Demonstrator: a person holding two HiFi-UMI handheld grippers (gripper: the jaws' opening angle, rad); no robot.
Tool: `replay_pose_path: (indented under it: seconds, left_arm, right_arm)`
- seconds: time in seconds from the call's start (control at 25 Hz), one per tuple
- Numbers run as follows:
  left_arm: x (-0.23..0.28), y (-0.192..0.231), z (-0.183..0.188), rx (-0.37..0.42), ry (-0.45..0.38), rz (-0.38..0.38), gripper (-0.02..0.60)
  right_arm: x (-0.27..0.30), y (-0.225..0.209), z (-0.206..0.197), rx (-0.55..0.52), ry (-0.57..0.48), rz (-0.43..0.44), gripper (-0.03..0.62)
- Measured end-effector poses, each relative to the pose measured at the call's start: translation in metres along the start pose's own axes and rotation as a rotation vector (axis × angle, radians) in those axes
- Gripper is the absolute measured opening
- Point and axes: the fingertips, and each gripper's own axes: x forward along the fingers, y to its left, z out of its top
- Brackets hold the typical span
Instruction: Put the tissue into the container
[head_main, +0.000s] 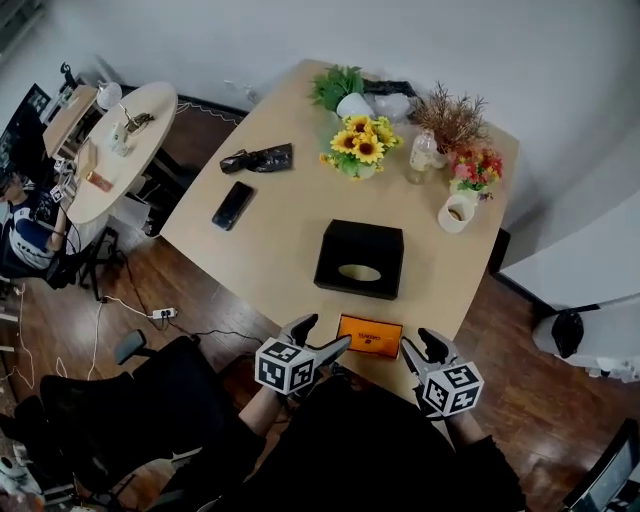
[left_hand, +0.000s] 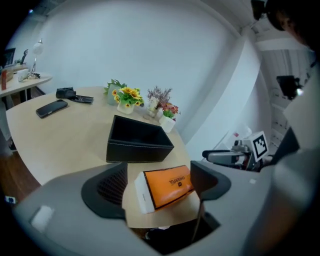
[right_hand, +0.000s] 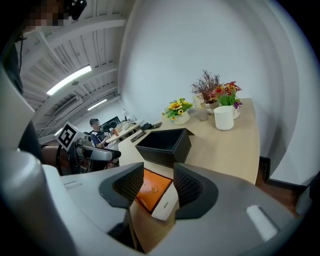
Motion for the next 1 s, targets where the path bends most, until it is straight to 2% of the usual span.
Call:
replay_pose_path:
  seconds: [0.16, 0.28, 0.4, 0.44, 0.48, 0.56, 0.64, 0.72, 0.76, 0.8, 0.84, 1.0]
  left_arm:
    - [0.004, -0.004, -0.015, 0.073, 0.092, -0.039, 0.408]
    - [0.010, -0.005, -0.025, 0.129, 0.138, -0.084, 0.408]
    - [0.015, 0.001, -0.040, 0.289, 0.166, -0.075, 0.407]
    - [0.017, 0.003, -0.046, 0.326, 0.179, -0.077, 0.407]
    - [0.019, 0.003, -0.050, 0.329, 0.187, -0.087, 0.407]
    - [0.022, 0.003, -0.052, 0.238, 0.179, -0.123, 0.403]
    - [0.025, 0.008, -0.045, 0.089, 0.144, -0.150, 0.386]
    - [0.027, 0.017, -0.038, -0.041, 0.114, -0.157, 0.318]
    - [0.029, 0.021, -0.036, -0.083, 0.111, -0.158, 0.255]
    - [0.030, 0.023, -0.036, -0.103, 0.118, -0.160, 0.213]
    - [0.032, 0.023, -0.037, -0.104, 0.137, -0.166, 0.199]
    - [0.036, 0.014, -0.050, -0.051, 0.225, -0.214, 0.198]
  right_arm:
    - [0.006, -0.001, -0.007, -0.008, 0.045, 0.038, 0.253]
    - [0.014, 0.001, -0.017, -0.073, 0.095, 0.074, 0.285]
    - [0.024, 0.009, -0.040, -0.165, 0.172, 0.115, 0.285]
    - [0.027, 0.012, -0.047, -0.164, 0.196, 0.127, 0.285]
    - [0.029, 0.015, -0.052, -0.146, 0.214, 0.136, 0.284]
    - [0.033, 0.016, -0.056, -0.101, 0.229, 0.133, 0.280]
    - [0.035, 0.013, -0.053, -0.072, 0.224, 0.107, 0.271]
    - [0.035, 0.006, -0.051, -0.031, 0.218, 0.079, 0.261]
    - [0.034, 0.001, -0.051, -0.007, 0.218, 0.068, 0.251]
    - [0.033, -0.003, -0.051, 0.019, 0.221, 0.062, 0.240]
    - [0.032, -0.005, -0.052, 0.048, 0.228, 0.063, 0.228]
    - [0.037, -0.004, -0.061, 0.154, 0.277, 0.101, 0.210]
